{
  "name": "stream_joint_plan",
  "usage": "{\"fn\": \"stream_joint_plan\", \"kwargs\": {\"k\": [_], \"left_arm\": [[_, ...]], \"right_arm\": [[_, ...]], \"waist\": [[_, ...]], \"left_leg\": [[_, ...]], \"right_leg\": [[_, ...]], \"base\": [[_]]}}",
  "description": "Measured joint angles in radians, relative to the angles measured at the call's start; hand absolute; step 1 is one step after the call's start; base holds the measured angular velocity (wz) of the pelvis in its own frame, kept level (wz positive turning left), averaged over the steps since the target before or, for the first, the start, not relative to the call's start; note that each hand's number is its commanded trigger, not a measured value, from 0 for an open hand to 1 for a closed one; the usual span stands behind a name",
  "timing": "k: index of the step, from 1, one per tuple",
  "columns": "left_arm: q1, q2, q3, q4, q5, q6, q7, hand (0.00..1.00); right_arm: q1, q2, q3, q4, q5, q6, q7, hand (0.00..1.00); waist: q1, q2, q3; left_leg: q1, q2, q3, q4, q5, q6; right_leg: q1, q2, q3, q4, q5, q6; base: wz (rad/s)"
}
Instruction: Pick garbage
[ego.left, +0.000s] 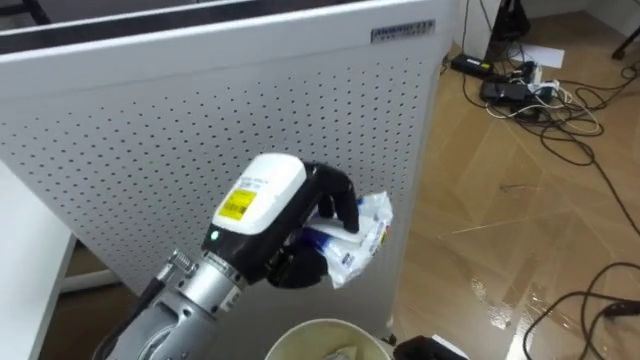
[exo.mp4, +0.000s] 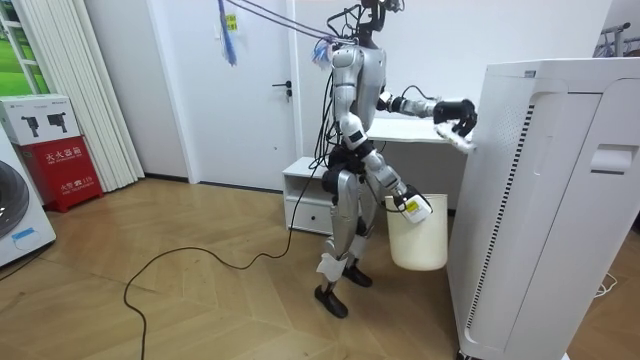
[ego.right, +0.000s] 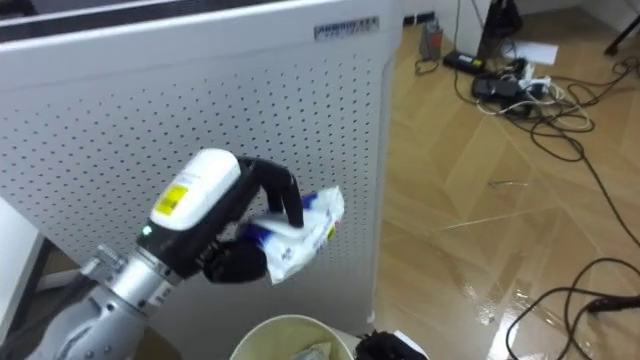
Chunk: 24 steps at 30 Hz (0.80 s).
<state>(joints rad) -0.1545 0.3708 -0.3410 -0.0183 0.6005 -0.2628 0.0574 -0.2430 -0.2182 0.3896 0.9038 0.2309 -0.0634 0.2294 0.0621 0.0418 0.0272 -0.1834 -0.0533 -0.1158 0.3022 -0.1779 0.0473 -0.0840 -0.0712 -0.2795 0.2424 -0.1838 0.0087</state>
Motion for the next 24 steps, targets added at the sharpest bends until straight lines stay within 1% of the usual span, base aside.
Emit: {"fn": "stream_joint_plan", "kwargs": {"k": [1,3,7,10,12,14,15,18,19,20,21,22,24], "left_arm": [[0.002,-0.005,0.000,0.012,0.000,0.000,0.000,1.00],[0.003,-0.012,0.000,0.045,0.000,-0.001,-0.003,1.00],[0.003,-0.013,-0.011,0.068,0.000,-0.001,-0.004,1.00],[0.006,-0.025,-0.021,0.088,0.001,-0.011,-0.011,1.00],[0.006,-0.036,-0.022,0.139,0.001,-0.014,-0.023,1.00],[0.006,-0.039,-0.022,0.166,0.001,-0.014,-0.034,1.00],[0.006,-0.041,-0.022,0.175,0.001,-0.014,-0.043,1.00],[0.007,-0.041,-0.022,0.179,0.000,-0.014,-0.060,1.00],[0.007,-0.042,-0.022,0.179,0.000,-0.014,-0.065,0.94],[0.007,-0.043,-0.026,0.182,0.000,-0.014,-0.072,0.62],[0.007,-0.043,-0.026,0.182,0.000,-0.014,-0.076,0.45],[0.007,-0.043,-0.026,0.182,0.000,-0.014,-0.079,0.06],[0.008,-0.043,-0.027,0.182,0.000,-0.014,-0.095,0.00]], "right_arm": [[-0.004,0.000,0.000,0.000,0.000,-0.001,-0.001,1.00],[-0.025,0.001,0.000,0.001,0.000,-0.009,-0.004,1.00],[-0.042,-0.003,0.000,0.001,0.000,-0.033,-0.012,1.00],[-0.044,-0.006,0.000,0.001,0.004,-0.035,-0.018,1.00],[-0.048,-0.009,0.000,0.001,0.004,-0.036,-0.017,1.00],[-0.052,-0.014,0.000,0.001,0.004,-0.036,-0.017,1.00],[-0.054,-0.018,0.000,0.001,0.004,-0.036,-0.017,1.00],[-0.057,-0.022,-0.002,0.001,0.003,-0.036,-0.021,1.00],[-0.057,-0.021,-0.002,0.001,0.003,-0.036,-0.022,1.00],[-0.058,-0.021,-0.002,0.002,0.003,-0.036,-0.021,1.00],[-0.058,-0.021,-0.002,0.001,0.003,-0.036,-0.021,1.00],[-0.059,-0.020,-0.002,0.001,0.003,-0.036,-0.021,1.00],[-0.059,-0.021,-0.002,0.001,0.003,-0.036,-0.021,1.00]], "waist": [[0.000,-0.002,0.0011],[0.000,-0.011,0.0070],[-0.001,-0.018,0.0095],[0.003,-0.020,0.0108],[0.003,-0.027,0.0148],[0.003,-0.032,0.0175],[0.004,-0.035,0.0156],[0.003,-0.037,0.0151],[0.002,-0.037,0.0152],[0.001,-0.037,0.0151],[0.001,-0.037,0.0152],[0.000,-0.037,0.0151],[0.000,-0.037,0.0151]], "left_leg": [[-0.004,0.001,0.000,0.000,0.001,-0.001],[-0.027,0.003,0.000,0.004,0.002,-0.003],[-0.076,0.002,0.000,0.018,0.003,-0.004],[-0.104,0.002,0.001,0.024,0.003,-0.004],[-0.107,0.003,0.000,0.023,0.003,-0.004],[-0.111,0.003,0.001,0.023,0.003,-0.004],[-0.120,0.003,0.001,0.024,0.003,-0.004],[-0.136,0.003,0.002,0.028,0.003,-0.004],[-0.137,0.003,0.002,0.028,0.003,-0.004],[-0.137,0.003,0.002,0.028,0.003,-0.004],[-0.137,0.003,0.002,0.028,0.003,-0.004],[-0.137,0.003,0.002,0.028,0.003,-0.004],[-0.137,0.003,0.002,0.028,0.003,-0.004]], "right_leg": [[-0.006,0.000,0.000,0.003,0.000,0.000],[-0.029,0.000,0.000,0.011,0.000,0.000],[-0.076,0.001,-0.001,0.018,0.002,-0.004],[-0.108,-0.002,-0.010,0.034,0.002,-0.004],[-0.113,-0.008,-0.015,0.036,0.002,-0.004],[-0.116,-0.008,-0.023,0.036,0.002,-0.004],[-0.125,-0.009,-0.023,0.038,0.002,-0.004],[-0.144,-0.011,-0.024,0.045,0.002,-0.004],[-0.145,-0.011,-0.026,0.048,0.002,-0.004],[-0.145,-0.012,-0.027,0.049,0.002,-0.004],[-0.145,-0.012,-0.024,0.050,0.002,-0.004],[-0.145,-0.012,-0.025,0.050,0.002,-0.004],[-0.145,-0.012,-0.026,0.050,0.002,-0.004]], "base": [[0.04],[0.00],[0.00],[0.00],[0.00],[0.00],[0.00],[0.00],[0.00],[0.00],[0.00],[0.00],[0.00]]}}
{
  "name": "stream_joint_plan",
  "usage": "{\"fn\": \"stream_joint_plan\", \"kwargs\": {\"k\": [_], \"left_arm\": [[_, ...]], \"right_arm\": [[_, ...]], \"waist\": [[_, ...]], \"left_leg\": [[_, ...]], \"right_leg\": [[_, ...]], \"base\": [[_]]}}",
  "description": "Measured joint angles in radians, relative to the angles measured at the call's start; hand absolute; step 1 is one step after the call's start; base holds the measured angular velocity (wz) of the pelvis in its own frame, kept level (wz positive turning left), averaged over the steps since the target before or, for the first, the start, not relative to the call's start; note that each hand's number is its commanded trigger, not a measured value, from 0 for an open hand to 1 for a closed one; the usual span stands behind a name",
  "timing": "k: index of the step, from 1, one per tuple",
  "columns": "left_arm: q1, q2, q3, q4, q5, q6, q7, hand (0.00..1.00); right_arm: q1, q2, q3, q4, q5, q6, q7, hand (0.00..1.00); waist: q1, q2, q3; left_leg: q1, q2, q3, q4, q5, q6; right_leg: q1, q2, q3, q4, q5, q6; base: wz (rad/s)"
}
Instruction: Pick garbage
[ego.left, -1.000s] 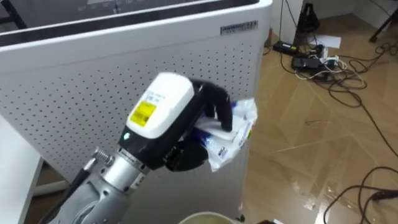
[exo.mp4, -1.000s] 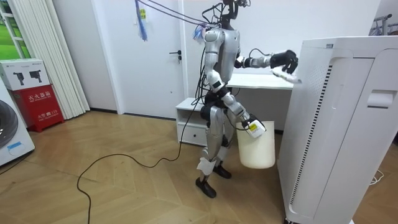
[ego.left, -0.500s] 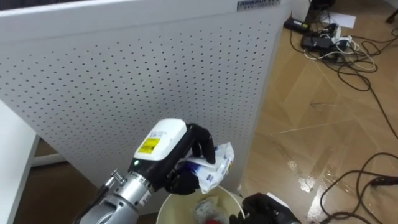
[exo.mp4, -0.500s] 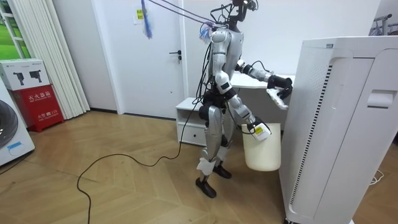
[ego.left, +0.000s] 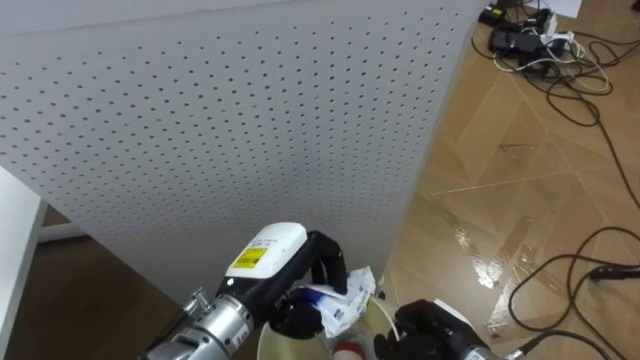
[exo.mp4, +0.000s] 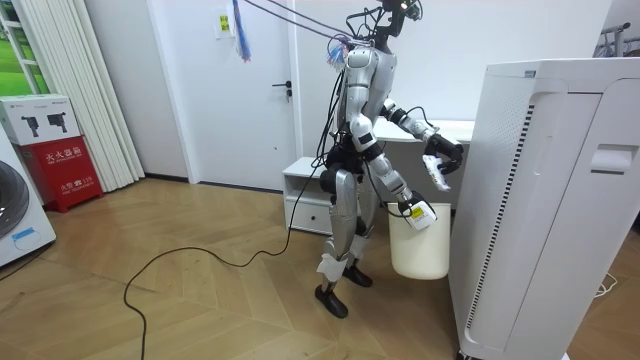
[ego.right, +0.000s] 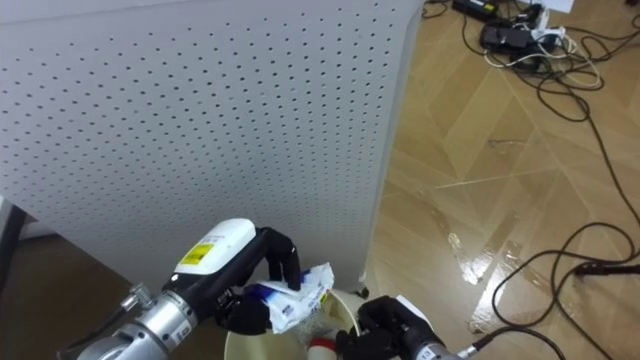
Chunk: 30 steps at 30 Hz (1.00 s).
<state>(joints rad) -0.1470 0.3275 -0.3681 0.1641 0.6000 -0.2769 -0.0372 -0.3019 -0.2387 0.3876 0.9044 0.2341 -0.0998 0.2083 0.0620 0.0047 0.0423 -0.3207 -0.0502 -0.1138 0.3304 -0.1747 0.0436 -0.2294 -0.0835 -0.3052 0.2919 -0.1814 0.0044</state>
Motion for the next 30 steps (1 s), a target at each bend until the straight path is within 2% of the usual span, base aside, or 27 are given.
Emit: {"fn": "stream_joint_plan", "kwargs": {"k": [10,15,23,28,30], "left_arm": [[0.005,0.001,-0.004,0.001,0.000,0.001,-0.061,0.00],[0.007,0.000,-0.015,0.039,0.000,0.008,-0.090,0.00],[0.052,0.000,-0.024,0.045,0.000,0.011,-0.106,0.00],[0.079,0.001,-0.029,0.045,-0.001,0.039,-0.132,0.00],[0.092,-0.001,-0.029,0.044,0.000,0.046,-0.156,0.00]], "right_arm": [[-0.001,0.001,0.000,0.000,0.001,0.000,0.001,1.00],[-0.001,-0.001,0.000,0.000,0.000,0.000,0.000,1.00],[0.000,-0.005,-0.014,0.025,0.000,0.000,-0.014,1.00],[0.001,-0.007,-0.018,0.031,0.002,0.000,-0.022,1.00],[0.004,-0.013,-0.018,0.034,0.001,0.000,-0.019,1.00]], "waist": [[0.000,0.001,-0.0006],[-0.009,0.001,-0.0015],[-0.012,0.002,-0.0022],[-0.012,0.008,-0.0059],[-0.012,0.015,-0.0105]], "left_leg": [[0.000,-0.001,0.001,0.007,0.002,0.001],[0.001,-0.005,0.003,0.006,0.008,0.003],[0.002,-0.013,0.005,0.010,0.015,0.008],[0.004,-0.013,0.004,0.019,0.016,0.008],[0.013,-0.014,0.002,0.019,0.016,0.008]], "right_leg": [[0.003,0.000,0.001,0.002,0.000,0.000],[0.003,-0.004,0.003,0.006,0.000,0.000],[0.003,-0.008,0.003,0.017,0.000,0.000],[0.009,-0.008,0.002,0.019,0.000,0.000],[0.019,-0.008,0.002,0.018,0.000,-0.001]], "base": [[0.00],[0.00],[0.00],[0.00],[0.00]]}}
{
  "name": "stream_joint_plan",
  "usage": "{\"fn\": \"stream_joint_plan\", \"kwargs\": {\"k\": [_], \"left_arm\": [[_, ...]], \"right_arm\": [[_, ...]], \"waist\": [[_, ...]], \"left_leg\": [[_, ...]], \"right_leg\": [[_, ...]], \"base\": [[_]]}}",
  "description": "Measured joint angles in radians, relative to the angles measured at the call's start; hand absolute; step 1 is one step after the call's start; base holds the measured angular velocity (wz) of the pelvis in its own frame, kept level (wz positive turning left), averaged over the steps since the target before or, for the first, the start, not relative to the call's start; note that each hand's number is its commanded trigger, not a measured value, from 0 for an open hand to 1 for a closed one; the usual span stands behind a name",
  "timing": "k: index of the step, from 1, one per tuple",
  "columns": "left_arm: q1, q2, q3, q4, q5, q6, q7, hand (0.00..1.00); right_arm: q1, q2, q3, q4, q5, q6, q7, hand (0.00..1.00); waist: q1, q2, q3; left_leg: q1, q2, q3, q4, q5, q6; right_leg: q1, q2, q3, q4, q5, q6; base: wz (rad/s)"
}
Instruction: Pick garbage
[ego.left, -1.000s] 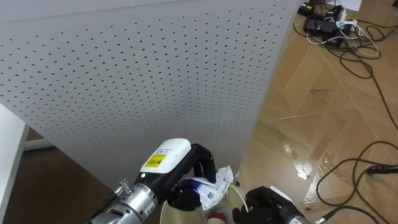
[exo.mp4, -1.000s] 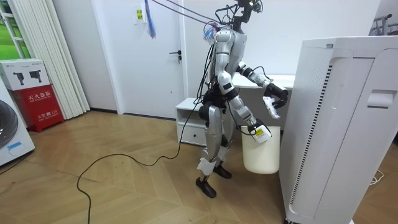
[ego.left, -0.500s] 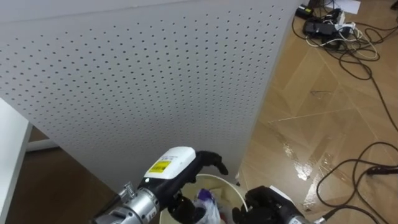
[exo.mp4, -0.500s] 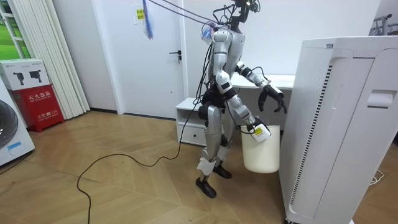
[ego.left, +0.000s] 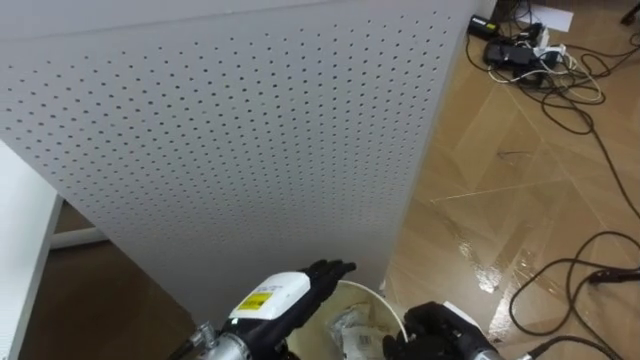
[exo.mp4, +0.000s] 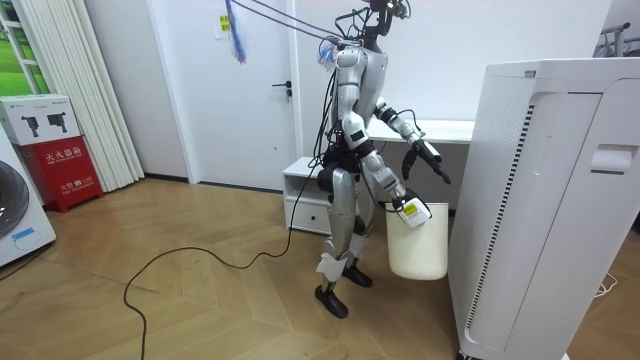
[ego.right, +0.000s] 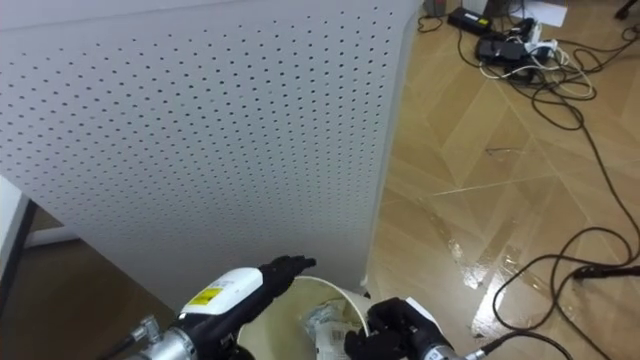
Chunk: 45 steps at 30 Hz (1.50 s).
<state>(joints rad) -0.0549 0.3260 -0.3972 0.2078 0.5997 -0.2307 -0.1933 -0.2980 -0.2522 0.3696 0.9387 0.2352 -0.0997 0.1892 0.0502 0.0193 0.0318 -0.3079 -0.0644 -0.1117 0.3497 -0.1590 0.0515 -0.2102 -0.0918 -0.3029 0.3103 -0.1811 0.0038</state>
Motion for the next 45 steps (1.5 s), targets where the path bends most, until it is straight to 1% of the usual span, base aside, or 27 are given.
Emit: {"fn": "stream_joint_plan", "kwargs": {"k": [1,2,3,4,7,9,11,12,13,14,15,16,18,22,25,26,28,31,32,33,35,37,39,40,42,43,45], "left_arm": [[0.004,-0.001,0.000,0.000,0.000,0.003,-0.007,0.00],[0.010,-0.002,0.000,-0.001,-0.002,0.009,-0.021,0.00],[0.014,-0.003,0.000,-0.001,-0.020,0.018,-0.036,0.00],[0.017,-0.004,0.001,-0.004,-0.023,0.023,-0.043,0.00],[0.034,-0.012,0.002,-0.009,-0.031,0.038,-0.076,0.00],[0.060,-0.016,0.002,-0.007,-0.038,0.042,-0.086,0.00],[0.090,-0.021,0.003,0.000,-0.039,0.049,-0.097,0.00],[0.117,-0.020,0.004,0.000,-0.044,0.054,-0.097,0.00],[0.130,-0.020,0.005,0.002,-0.057,0.059,-0.097,0.00],[0.153,-0.021,0.006,0.010,-0.078,0.069,-0.097,0.00],[0.168,-0.021,0.009,0.021,-0.089,0.080,-0.097,0.00],[0.173,-0.023,0.010,0.031,-0.089,0.081,-0.097,0.00],[0.178,-0.028,0.016,0.100,-0.088,0.083,-0.094,0.00],[0.196,-0.030,0.041,0.178,-0.087,0.092,-0.078,0.00],[0.197,-0.047,0.055,0.254,-0.090,0.092,-0.058,0.00],[0.198,-0.057,0.069,0.288,-0.095,0.092,-0.055,0.00],[0.201,-0.071,0.082,0.340,-0.100,0.091,-0.047,0.00],[0.202,-0.075,0.083,0.411,-0.146,0.091,-0.030,0.00],[0.192,-0.086,0.088,0.462,-0.185,0.082,-0.017,0.00],[0.181,-0.106,0.105,0.532,-0.220,0.073,-0.001,0.00],[0.184,-0.126,0.131,0.601,-0.279,0.071,0.028,0.00],[0.194,-0.130,0.160,0.624,-0.327,0.070,0.034,0.00],[0.194,-0.131,0.189,0.652,-0.355,0.067,0.052,0.00],[0.192,-0.140,0.225,0.689,-0.359,0.061,0.067,0.00],[0.192,-0.153,0.281,0.778,-0.375,0.061,0.087,0.00],[0.191,-0.154,0.291,0.796,-0.375,0.061,0.089,0.00],[0.189,-0.170,0.344,0.840,-0.393,0.063,0.095,0.00]], "right_arm": [[0.003,-0.001,0.000,0.000,0.000,0.000,0.001,1.00],[0.010,-0.005,0.000,-0.001,0.000,0.000,0.004,1.00],[0.021,-0.009,0.000,-0.003,0.001,0.000,0.009,1.00],[0.029,-0.011,-0.001,-0.003,0.001,0.000,0.012,1.00],[0.061,-0.020,-0.001,-0.009,0.001,0.000,0.032,1.00],[0.077,-0.021,-0.001,-0.011,0.002,0.000,0.045,1.00],[0.111,-0.021,-0.001,-0.010,0.006,0.000,0.051,1.00],[0.143,-0.021,-0.001,-0.010,0.012,0.001,0.053,1.00],[0.160,-0.021,-0.002,-0.012,0.012,0.003,0.053,1.00],[0.195,-0.022,-0.011,-0.021,0.012,0.008,0.053,1.00],[0.216,-0.022,-0.022,-0.025,0.012,0.013,0.054,1.00],[0.226,-0.021,-0.031,-0.026,0.011,0.016,0.054,1.00],[0.251,-0.021,-0.064,-0.027,-0.002,0.024,0.052,1.00],[0.301,-0.022,-0.094,-0.026,-0.009,0.024,0.043,1.00],[0.346,-0.021,-0.135,-0.022,-0.005,0.024,0.044,1.00],[0.353,-0.016,-0.154,-0.007,-0.003,0.024,0.046,1.00],[0.376,-0.012,-0.159,0.000,0.016,0.022,0.050,1.00],[0.405,0.007,-0.183,0.028,0.050,0.016,0.050,1.00],[0.410,0.017,-0.197,0.059,0.079,0.007,0.050,1.00],[0.414,0.025,-0.196,0.090,0.111,0.003,0.050,1.00],[0.417,0.039,-0.198,0.112,0.158,0.002,0.051,1.00],[0.428,0.053,-0.207,0.144,0.198,-0.014,0.052,1.00],[0.428,0.063,-0.216,0.179,0.230,-0.015,0.053,1.00],[0.428,0.068,-0.221,0.202,0.244,-0.015,0.054,1.00],[0.428,0.084,-0.272,0.257,0.276,-0.012,0.055,1.00],[0.427,0.086,-0.285,0.269,0.278,-0.010,0.056,1.00],[0.427,0.087,-0.327,0.308,0.289,0.001,0.064,1.00]], "waist": [[0.000,0.001,-0.0021],[0.000,0.003,-0.0070],[-0.001,0.004,-0.0093],[-0.001,0.003,-0.0146],[-0.003,0.001,-0.0180],[-0.022,-0.003,-0.0178],[-0.022,-0.014,-0.0185],[-0.023,-0.026,-0.0231],[-0.026,-0.032,-0.0247],[-0.027,-0.044,-0.0322],[-0.029,-0.054,-0.0320],[-0.032,-0.057,-0.0336],[-0.047,-0.062,-0.0313],[-0.056,-0.070,-0.0282],[-0.072,-0.072,-0.0272],[-0.075,-0.074,-0.0261],[-0.076,-0.076,-0.0250],[-0.085,-0.077,-0.0257],[-0.086,-0.076,-0.0271],[-0.083,-0.076,-0.0270],[-0.076,-0.075,-0.0275],[-0.078,-0.075,-0.0278],[-0.074,-0.074,-0.0288],[-0.072,-0.072,-0.0298],[-0.076,-0.064,-0.0297],[-0.077,-0.063,-0.0300],[-0.074,-0.056,-0.0329]], "left_leg": [[0.004,0.000,0.000,-0.002,0.000,0.000],[0.012,-0.001,-0.001,-0.006,0.000,0.000],[0.025,-0.001,0.000,-0.012,0.000,0.000],[0.027,-0.001,0.000,-0.014,0.001,0.000],[0.055,-0.001,0.004,-0.027,0.001,0.001],[0.075,-0.002,0.014,-0.035,0.003,0.001],[0.112,-0.001,0.029,-0.051,0.003,0.002],[0.136,-0.001,0.039,-0.063,0.003,0.002],[0.146,0.000,0.047,-0.068,0.003,0.002],[0.155,0.001,0.050,-0.076,0.003,0.002],[0.163,0.003,0.052,-0.080,0.003,0.002],[0.165,0.003,0.052,-0.080,0.003,0.002],[0.188,0.004,0.057,-0.091,0.003,0.002],[0.221,0.008,0.077,-0.114,0.002,0.002],[0.232,0.011,0.087,-0.124,0.002,0.002],[0.239,0.014,0.098,-0.130,0.002,0.002],[0.252,0.017,0.106,-0.142,0.002,0.002],[0.267,0.019,0.112,-0.157,0.001,0.000],[0.274,0.020,0.112,-0.161,0.001,0.000],[0.287,0.021,0.118,-0.169,0.001,0.000],[0.303,0.024,0.132,-0.184,0.000,0.000],[0.303,0.026,0.137,-0.186,-0.001,-0.001],[0.304,0.028,0.140,-0.186,-0.003,-0.002],[0.310,0.028,0.143,-0.190,-0.003,-0.002],[0.343,0.031,0.148,-0.205,-0.005,-0.003],[0.348,0.032,0.148,-0.205,-0.007,-0.004],[0.361,0.034,0.155,-0.207,-0.010,-0.005]], "right_leg": [[0.004,0.000,0.001,0.000,0.000,0.000],[0.010,-0.001,0.001,0.000,0.000,0.000],[0.019,-0.002,0.001,0.000,-0.001,0.001],[0.021,-0.003,0.001,0.000,-0.001,0.001],[0.040,-0.007,0.006,-0.002,-0.003,0.002],[0.053,-0.012,0.012,-0.001,-0.007,0.003],[0.081,-0.012,0.023,-0.003,-0.012,0.005],[0.099,-0.013,0.025,-0.005,-0.020,0.006],[0.106,-0.013,0.027,-0.007,-0.022,0.007],[0.116,-0.012,0.029,-0.017,-0.023,0.007],[0.126,-0.011,0.029,-0.022,-0.023,0.007],[0.129,-0.010,0.029,-0.023,-0.023,0.007],[0.151,-0.008,0.032,-0.037,-0.021,0.008],[0.169,0.004,0.055,-0.046,-0.019,0.009],[0.175,0.007,0.062,-0.054,-0.016,0.009],[0.175,0.008,0.073,-0.056,-0.016,0.009],[0.185,0.014,0.079,-0.066,-0.015,0.008],[0.192,0.019,0.088,-0.079,-0.014,0.008],[0.200,0.022,0.093,-0.091,-0.011,0.009],[0.203,0.023,0.102,-0.093,-0.011,0.009],[0.214,0.025,0.106,-0.095,-0.011,0.009],[0.215,0.028,0.111,-0.101,-0.010,0.008],[0.216,0.030,0.112,-0.106,-0.007,0.007],[0.220,0.031,0.115,-0.107,-0.007,0.007],[0.246,0.034,0.119,-0.112,-0.007,0.007],[0.249,0.035,0.120,-0.113,-0.007,0.007],[0.264,0.039,0.136,-0.122,-0.006,0.006]], "base": [[0.00],[0.00],[0.00],[0.00],[-0.06],[-0.07],[-0.14],[-0.10],[0.00],[0.00],[0.00],[0.00],[-0.03],[-0.17],[-0.09],[-0.25],[-0.17],[-0.09],[-0.08],[-0.10],[-0.19],[-0.11],[-0.05],[-0.08],[-0.08],[-0.06],[-0.11]]}}
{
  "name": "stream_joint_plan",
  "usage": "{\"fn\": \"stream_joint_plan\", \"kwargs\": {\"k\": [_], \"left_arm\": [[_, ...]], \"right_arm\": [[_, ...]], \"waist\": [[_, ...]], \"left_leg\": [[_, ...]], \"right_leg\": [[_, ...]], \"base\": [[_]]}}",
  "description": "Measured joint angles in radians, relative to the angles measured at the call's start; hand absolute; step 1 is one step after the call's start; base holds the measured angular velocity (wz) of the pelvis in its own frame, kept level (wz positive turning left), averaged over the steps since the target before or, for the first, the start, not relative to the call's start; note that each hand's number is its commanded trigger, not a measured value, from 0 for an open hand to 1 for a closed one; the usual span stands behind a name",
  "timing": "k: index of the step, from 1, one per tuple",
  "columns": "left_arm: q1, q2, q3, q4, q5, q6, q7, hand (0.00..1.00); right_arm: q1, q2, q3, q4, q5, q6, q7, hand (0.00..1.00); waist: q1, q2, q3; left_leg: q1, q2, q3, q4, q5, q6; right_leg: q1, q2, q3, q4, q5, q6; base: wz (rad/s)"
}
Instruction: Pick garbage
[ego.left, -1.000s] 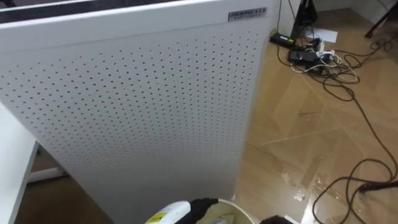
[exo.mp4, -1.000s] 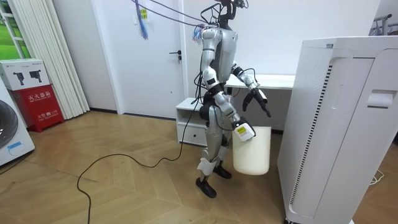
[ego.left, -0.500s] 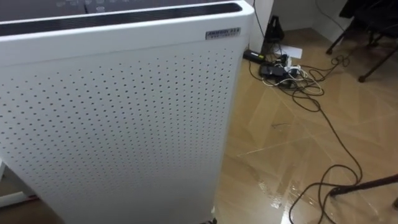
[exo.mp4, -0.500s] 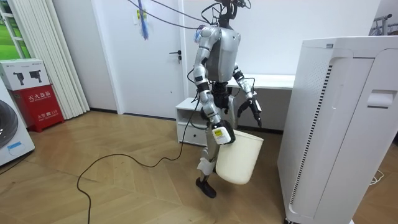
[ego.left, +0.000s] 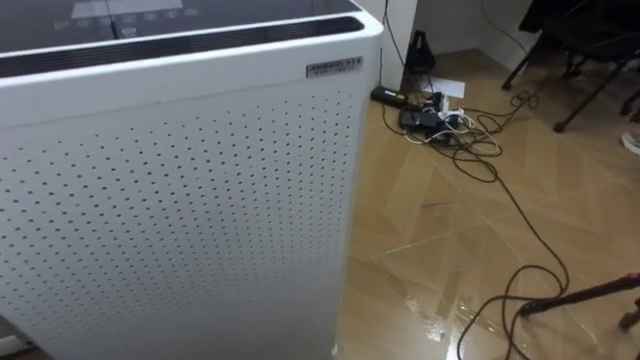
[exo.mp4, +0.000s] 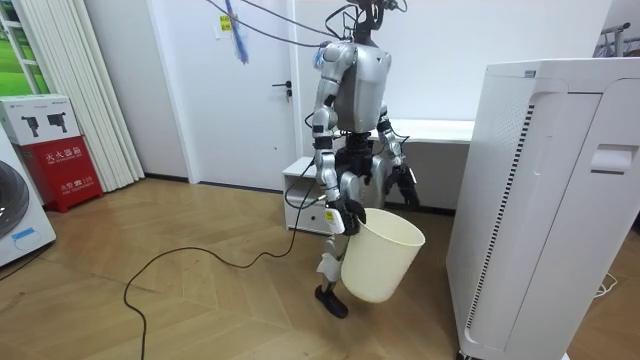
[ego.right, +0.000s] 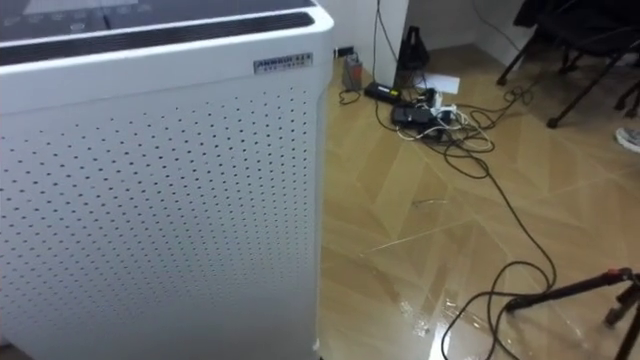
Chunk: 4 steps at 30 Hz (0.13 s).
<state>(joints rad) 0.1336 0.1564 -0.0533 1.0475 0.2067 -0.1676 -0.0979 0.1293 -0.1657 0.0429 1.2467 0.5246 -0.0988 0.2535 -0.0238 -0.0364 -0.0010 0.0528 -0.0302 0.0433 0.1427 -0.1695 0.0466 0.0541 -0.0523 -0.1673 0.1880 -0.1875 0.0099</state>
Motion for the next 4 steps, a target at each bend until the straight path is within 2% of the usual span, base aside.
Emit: {"fn": "stream_joint_plan", "kwargs": {"k": [1,4], "left_arm": [[0.005,-0.004,0.014,0.009,-0.006,0.001,0.001,0.00],[0.012,-0.017,0.084,0.056,-0.079,0.033,0.001,0.00]], "right_arm": [[0.000,0.000,-0.008,0.004,0.007,0.005,0.000,1.00],[0.000,0.001,-0.064,0.039,0.020,0.033,0.001,1.00]], "waist": [[0.001,-0.002,0.0015],[-0.003,0.001,-0.0011]], "left_leg": [[0.002,0.001,0.004,-0.001,0.000,0.000],[0.019,0.003,0.009,-0.009,-0.003,-0.002]], "right_leg": [[0.002,0.001,0.001,0.000,0.000,0.000],[0.015,0.004,0.010,-0.002,0.000,-0.001]], "base": [[-0.16],[-0.08]]}}
